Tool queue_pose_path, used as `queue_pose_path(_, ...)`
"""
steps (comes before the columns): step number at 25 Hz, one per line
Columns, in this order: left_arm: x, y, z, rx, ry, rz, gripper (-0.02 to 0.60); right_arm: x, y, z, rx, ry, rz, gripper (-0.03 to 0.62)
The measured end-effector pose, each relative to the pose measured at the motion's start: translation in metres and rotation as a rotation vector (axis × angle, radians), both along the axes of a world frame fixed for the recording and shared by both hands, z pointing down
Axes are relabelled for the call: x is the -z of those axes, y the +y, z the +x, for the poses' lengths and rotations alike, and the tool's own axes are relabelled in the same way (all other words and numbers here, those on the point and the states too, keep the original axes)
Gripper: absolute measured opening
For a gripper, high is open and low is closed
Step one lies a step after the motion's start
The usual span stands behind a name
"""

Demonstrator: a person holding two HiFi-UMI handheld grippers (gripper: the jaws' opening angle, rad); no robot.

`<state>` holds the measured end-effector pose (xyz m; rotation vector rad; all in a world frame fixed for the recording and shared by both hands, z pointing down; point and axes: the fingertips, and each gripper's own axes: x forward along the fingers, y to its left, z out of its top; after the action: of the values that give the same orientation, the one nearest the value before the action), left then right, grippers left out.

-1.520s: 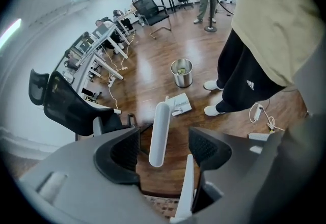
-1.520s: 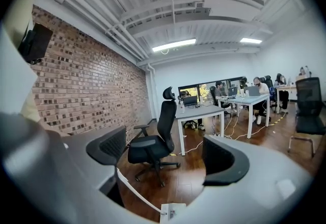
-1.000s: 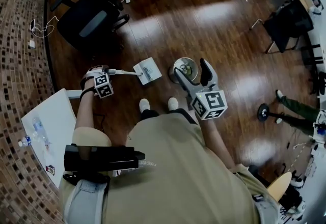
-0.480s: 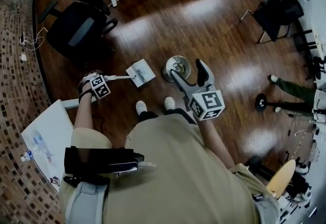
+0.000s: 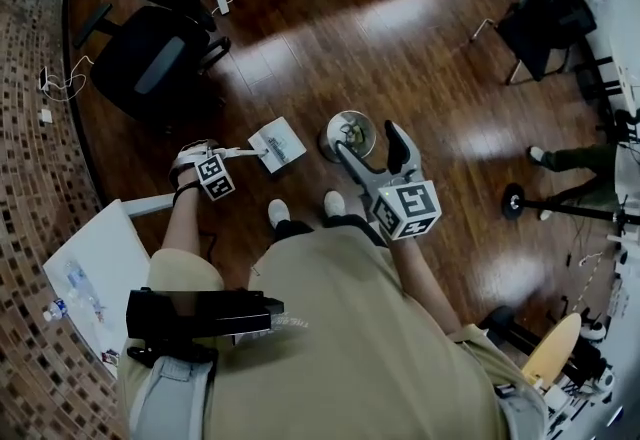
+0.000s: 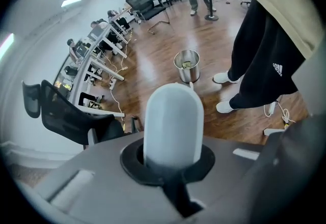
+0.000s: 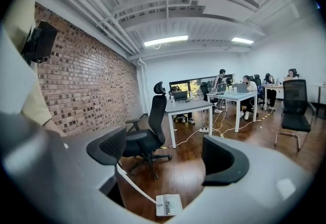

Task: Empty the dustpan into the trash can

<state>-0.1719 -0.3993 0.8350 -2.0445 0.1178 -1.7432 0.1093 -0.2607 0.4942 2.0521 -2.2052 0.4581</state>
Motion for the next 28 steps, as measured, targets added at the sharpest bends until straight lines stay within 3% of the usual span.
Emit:
queue_pose_path(3,-0.002,0.007,0.001,-0.005,-0.016,0.002,0.0,0.001,-0.004,-0.004,0.009,-0.006,0.009,0.471)
queue_pose_path(7,-0.005,0.02,-0.014,-0.02,-0.04,-0.053,0.0,0.0,-0.004,-0.008,0.024,-0.016,0.012,0.471)
queue_pose_path(11,0.012,0.022,-0.014,0.092,0.053,-0.09,0.0,0.0,0.001,-0.001,0.026,-0.018,0.011,0.466)
queue_pose_path(18,0.062,0.012,0.017,0.181,0.183,0.119,0.0,0.005,0.009,0.016,0.012,-0.04,0.03,0.456)
queue_pose_path(23,0.087,0.02,0.017,0.185,0.135,0.168,0.0,0.011,0.011,0.024,0.015,-0.04,0.063,0.451)
queue_pose_path(28,0.128,0.027,0.022,0.122,0.107,0.211,0.0,0.014,0.011,0.029,0.032,-0.096,0.102,0.432)
